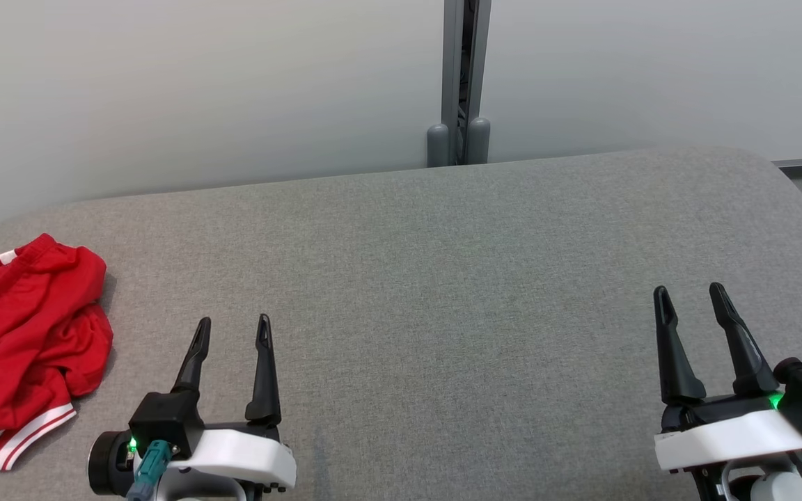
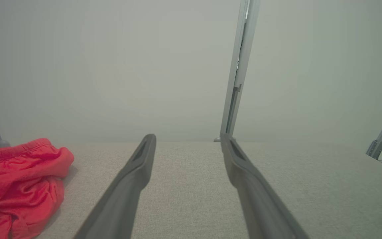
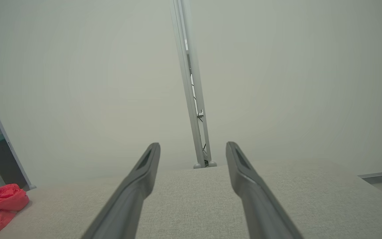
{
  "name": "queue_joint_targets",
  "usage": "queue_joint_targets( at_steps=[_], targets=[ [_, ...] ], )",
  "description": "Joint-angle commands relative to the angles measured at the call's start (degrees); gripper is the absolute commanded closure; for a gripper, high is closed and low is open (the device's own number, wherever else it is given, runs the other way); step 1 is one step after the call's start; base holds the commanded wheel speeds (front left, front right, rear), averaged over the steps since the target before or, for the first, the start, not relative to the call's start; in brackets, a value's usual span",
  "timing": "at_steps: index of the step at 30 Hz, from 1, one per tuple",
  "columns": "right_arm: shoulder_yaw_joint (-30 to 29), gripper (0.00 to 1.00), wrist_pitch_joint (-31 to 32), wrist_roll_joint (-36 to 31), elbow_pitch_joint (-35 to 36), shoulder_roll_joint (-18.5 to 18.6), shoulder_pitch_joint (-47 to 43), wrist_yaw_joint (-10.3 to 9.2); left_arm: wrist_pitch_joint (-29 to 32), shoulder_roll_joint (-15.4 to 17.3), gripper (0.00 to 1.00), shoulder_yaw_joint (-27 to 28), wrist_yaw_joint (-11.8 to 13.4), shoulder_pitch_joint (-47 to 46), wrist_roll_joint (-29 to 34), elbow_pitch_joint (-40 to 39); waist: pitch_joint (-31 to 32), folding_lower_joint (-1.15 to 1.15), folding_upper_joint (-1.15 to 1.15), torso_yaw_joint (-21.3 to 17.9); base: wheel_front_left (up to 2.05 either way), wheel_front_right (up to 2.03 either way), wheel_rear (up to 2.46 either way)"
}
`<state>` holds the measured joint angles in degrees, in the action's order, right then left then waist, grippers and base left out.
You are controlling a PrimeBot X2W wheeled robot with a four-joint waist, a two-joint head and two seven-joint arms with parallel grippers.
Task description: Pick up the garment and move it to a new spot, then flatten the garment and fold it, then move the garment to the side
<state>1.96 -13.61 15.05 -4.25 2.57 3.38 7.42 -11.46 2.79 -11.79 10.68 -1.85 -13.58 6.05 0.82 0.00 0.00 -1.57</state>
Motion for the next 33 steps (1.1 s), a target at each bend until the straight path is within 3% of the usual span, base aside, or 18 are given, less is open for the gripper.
queue_joint_targets(
  at_steps=[1,10,22,33],
  targets=[
    [-0.43,0.00,-0.49,-0.92,0.39,0.43,-0.22,0.11,-0.63,0.26,0.00,0.05,0.60,0.30,0.47,-0.34,0.02,0.00,0.00,-0.04,0.00,0.00,0.00],
    [-1.59,0.00,-1.07,0.68,-2.32,0.47,-0.83,0.12,-2.25,0.23,0.00,0.31,-0.15,1.12,-6.43,1.79,0.12,0.00,0.00,-0.03,0.00,0.00,0.00],
    [-1.82,0.00,-1.74,-5.18,-2.93,0.55,-1.28,0.12,-3.94,0.20,0.00,-1.59,0.65,1.76,-4.05,3.11,0.41,0.00,0.00,0.08,0.00,0.00,0.00],
    [-1.73,0.00,-1.67,-5.30,-3.10,0.54,-1.12,0.12,-3.82,0.20,0.00,-1.63,0.68,1.60,-4.40,3.55,0.54,0.00,0.00,0.29,0.00,0.00,0.00]
  ],
)
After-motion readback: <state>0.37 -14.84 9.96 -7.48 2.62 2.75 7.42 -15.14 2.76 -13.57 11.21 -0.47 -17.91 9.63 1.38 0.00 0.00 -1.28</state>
